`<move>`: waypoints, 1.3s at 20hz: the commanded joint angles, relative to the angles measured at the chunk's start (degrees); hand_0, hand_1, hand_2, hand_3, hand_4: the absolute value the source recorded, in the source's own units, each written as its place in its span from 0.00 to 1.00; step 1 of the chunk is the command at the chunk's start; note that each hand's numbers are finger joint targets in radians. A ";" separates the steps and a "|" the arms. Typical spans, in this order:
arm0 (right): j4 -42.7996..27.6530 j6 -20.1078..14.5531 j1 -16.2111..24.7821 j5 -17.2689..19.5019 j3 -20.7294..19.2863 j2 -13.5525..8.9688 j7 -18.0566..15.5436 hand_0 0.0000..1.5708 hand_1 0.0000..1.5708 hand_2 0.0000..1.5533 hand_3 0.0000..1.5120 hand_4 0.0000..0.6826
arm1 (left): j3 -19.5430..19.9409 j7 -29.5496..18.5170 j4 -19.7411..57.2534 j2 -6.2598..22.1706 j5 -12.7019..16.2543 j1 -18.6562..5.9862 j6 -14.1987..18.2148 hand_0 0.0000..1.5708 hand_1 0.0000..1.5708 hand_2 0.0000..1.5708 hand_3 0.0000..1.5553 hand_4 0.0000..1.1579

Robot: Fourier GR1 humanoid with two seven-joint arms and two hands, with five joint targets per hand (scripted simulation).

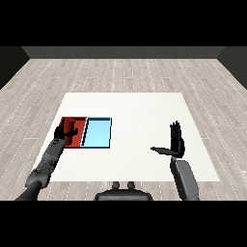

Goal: Pick the red can and put it in the red box

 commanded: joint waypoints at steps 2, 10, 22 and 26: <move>-3.95 -0.69 0.02 0.55 1.09 0.51 1.32 0.00 0.00 0.00 0.00 0.00 | 1.49 0.68 8.61 0.73 -0.31 -2.14 -0.56 0.51 0.51 0.48 0.00 0.61; -2.84 2.40 0.66 -0.92 -0.27 -0.07 -1.65 0.00 0.00 0.00 0.00 0.00 | -4.34 2.91 13.62 3.23 -6.70 -4.15 -8.71 0.00 0.00 0.00 0.00 0.28; -3.95 3.19 1.68 0.27 0.89 0.67 -2.52 0.00 0.00 0.00 0.00 0.00 | 7.43 -7.96 6.06 0.99 4.54 -1.92 0.06 0.00 0.00 0.00 0.00 0.00; -7.46 3.89 3.49 -0.87 1.21 0.42 -1.29 0.00 0.00 0.00 0.00 0.00 | 15.75 -21.96 -4.02 -1.49 13.62 -3.54 -6.10 0.00 0.00 0.00 0.00 0.00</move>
